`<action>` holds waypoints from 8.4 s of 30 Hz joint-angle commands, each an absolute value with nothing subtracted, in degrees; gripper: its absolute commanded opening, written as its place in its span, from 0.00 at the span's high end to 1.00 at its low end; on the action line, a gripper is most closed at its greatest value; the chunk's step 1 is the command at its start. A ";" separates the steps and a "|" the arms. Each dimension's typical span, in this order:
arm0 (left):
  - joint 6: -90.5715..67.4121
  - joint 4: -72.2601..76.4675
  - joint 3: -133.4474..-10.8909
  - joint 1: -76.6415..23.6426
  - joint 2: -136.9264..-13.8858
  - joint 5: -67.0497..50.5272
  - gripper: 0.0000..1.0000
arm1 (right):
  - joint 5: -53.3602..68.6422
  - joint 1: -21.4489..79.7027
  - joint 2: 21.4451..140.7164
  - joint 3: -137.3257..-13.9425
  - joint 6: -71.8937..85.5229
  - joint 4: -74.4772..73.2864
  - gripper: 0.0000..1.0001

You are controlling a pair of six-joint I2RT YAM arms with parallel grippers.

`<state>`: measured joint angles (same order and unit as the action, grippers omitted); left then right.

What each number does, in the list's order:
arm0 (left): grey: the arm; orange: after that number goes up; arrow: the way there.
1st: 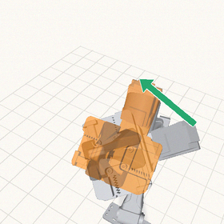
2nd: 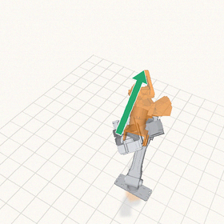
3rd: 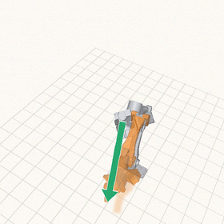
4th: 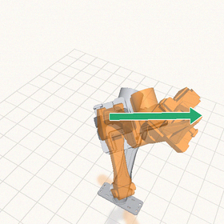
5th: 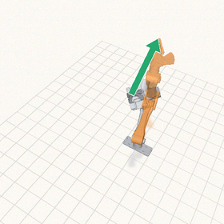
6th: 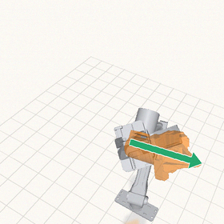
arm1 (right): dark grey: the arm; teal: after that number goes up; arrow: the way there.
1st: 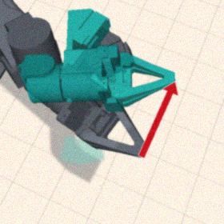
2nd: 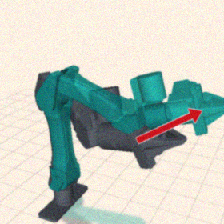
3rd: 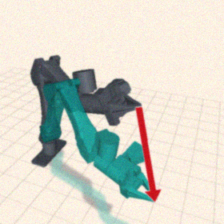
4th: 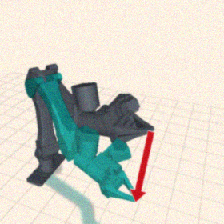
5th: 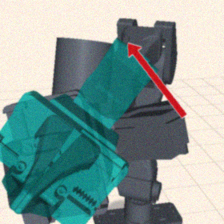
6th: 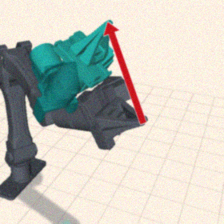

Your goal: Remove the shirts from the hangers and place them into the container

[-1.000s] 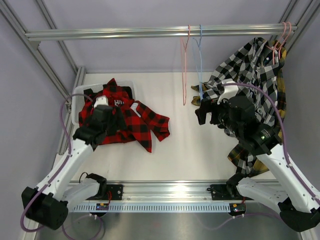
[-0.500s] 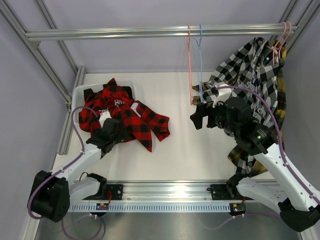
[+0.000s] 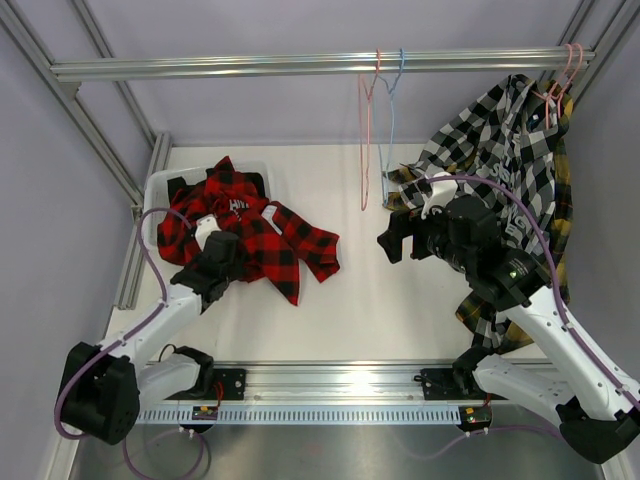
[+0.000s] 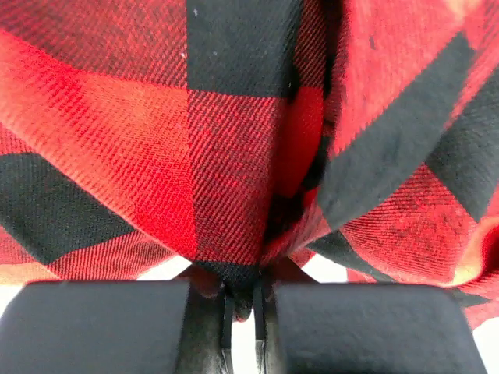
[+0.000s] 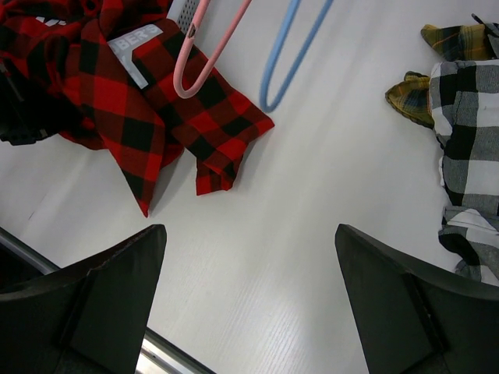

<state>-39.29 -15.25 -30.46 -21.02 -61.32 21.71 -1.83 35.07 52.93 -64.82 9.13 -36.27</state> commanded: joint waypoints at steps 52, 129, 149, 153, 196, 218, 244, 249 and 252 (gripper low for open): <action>-23.38 -38.14 -81.38 -2.29 -90.72 12.83 0.01 | -0.26 34.80 55.19 -71.71 6.33 -39.73 0.00; -23.64 -22.15 -76.81 -8.00 -104.40 29.01 0.96 | 2.64 34.80 52.73 -71.46 7.30 -42.80 0.01; -24.26 -38.31 -83.93 -5.54 -92.29 25.84 0.31 | 7.38 34.72 55.46 -72.68 4.13 -40.70 0.00; -26.36 -42.53 -83.51 -5.62 -87.11 24.00 0.29 | 8.17 34.80 56.07 -73.04 3.96 -39.90 0.01; -35.07 -29.35 -66.09 -2.29 -96.08 5.45 0.50 | 2.20 34.80 56.51 -79.17 6.33 -44.12 0.00; -20.75 -49.38 -75.14 -4.31 -59.08 8.69 0.01 | -18.37 34.80 65.58 -99.24 11.34 -45.11 0.00; -16.17 -60.29 -87.37 -5.36 -39.11 25.49 0.01 | -24.61 34.80 42.63 -82.35 0.44 -33.92 0.01; -16.52 -60.55 -87.71 -6.24 -38.76 24.26 0.01 | -23.91 34.80 42.89 -82.00 0.44 -34.37 0.01; -17.58 -61.08 -87.89 -6.85 -38.15 24.96 0.01 | -23.91 34.80 42.98 -82.09 0.44 -34.28 0.01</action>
<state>-17.17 -61.25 -87.24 -6.13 -39.27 23.97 -23.05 34.98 43.00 -81.71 1.26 -35.75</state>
